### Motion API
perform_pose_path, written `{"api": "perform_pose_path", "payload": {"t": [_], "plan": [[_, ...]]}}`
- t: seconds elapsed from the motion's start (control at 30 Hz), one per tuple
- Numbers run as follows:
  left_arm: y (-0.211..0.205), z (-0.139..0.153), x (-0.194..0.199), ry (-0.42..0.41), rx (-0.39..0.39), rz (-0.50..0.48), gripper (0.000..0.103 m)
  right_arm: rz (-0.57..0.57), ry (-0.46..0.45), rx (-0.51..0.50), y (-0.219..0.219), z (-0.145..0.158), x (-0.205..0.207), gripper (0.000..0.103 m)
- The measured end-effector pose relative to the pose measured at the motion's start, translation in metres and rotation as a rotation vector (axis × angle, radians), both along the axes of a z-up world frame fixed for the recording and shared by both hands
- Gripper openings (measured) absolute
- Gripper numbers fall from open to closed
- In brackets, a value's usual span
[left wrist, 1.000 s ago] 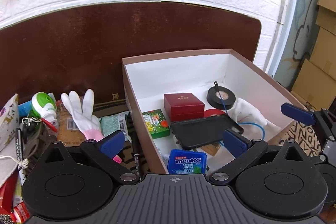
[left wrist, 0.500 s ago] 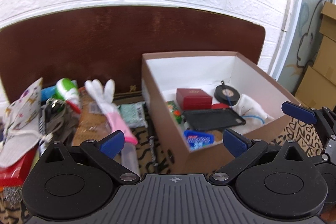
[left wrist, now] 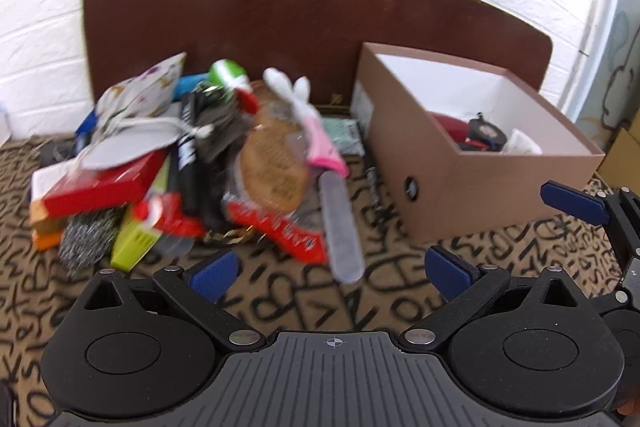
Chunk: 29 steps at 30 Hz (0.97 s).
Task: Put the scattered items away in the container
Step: 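Withdraw both grippers from the box back toward the pile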
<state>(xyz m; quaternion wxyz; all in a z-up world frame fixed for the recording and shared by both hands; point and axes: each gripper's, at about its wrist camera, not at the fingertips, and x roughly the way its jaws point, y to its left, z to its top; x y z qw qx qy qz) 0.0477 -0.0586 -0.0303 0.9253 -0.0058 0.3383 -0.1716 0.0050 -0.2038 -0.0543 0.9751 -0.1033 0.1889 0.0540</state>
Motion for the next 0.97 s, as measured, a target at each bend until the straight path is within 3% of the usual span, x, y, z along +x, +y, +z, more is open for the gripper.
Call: {"api": "perform_pose_path", "payload": {"t": [0.3, 0.63, 0.97], "plan": [[-0.008, 0.011, -0.019, -0.031, 0.003, -0.07, 0.103, -0.095, 0.012, -0.082, 0.007, 0.008, -0.029, 0.102], [-0.06, 0.033, -0.055, -0.101, 0.001, -0.264, 0.103, -0.288, 0.008, -0.132, -0.018, 0.016, -0.066, 0.102], [-0.083, 0.044, -0.063, -0.108, 0.017, -0.303, 0.103, -0.373, -0.004, -0.059, -0.044, 0.02, -0.082, 0.102]]}}
